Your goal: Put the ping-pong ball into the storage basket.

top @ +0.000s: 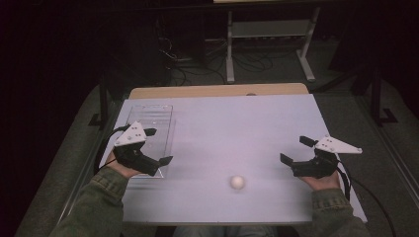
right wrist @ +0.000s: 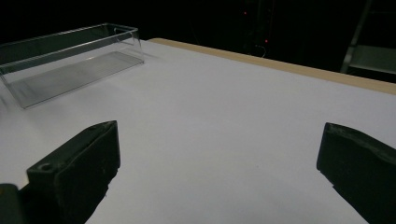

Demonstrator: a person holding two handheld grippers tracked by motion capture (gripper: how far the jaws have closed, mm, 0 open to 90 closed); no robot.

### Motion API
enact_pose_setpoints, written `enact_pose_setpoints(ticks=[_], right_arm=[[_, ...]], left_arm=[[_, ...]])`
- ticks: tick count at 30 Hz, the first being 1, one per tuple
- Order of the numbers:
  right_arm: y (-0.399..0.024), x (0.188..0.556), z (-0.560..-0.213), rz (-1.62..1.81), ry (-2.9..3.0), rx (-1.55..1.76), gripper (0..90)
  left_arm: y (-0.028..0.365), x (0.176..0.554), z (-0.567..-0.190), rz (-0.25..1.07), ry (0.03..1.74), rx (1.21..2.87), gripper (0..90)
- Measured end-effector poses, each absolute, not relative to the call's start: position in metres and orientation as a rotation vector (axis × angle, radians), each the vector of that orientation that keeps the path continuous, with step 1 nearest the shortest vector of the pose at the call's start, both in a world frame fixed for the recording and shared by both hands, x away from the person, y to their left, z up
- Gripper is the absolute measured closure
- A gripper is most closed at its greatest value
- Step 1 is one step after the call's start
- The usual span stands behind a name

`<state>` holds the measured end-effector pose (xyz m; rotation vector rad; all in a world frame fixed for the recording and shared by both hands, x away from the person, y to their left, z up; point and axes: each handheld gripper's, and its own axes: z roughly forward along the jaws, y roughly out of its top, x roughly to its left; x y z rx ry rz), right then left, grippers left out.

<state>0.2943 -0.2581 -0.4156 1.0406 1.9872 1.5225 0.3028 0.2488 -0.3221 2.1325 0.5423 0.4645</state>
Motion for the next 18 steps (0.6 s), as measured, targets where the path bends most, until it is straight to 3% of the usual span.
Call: enact_pose_setpoints(ticks=[18], right_arm=[[-0.258, 0.294, -0.416, 1.524, 1.990, 1.040, 0.0]], left_arm=[[0.231, 0.312, -0.318, 0.400, 0.484, 2.197, 0.0]])
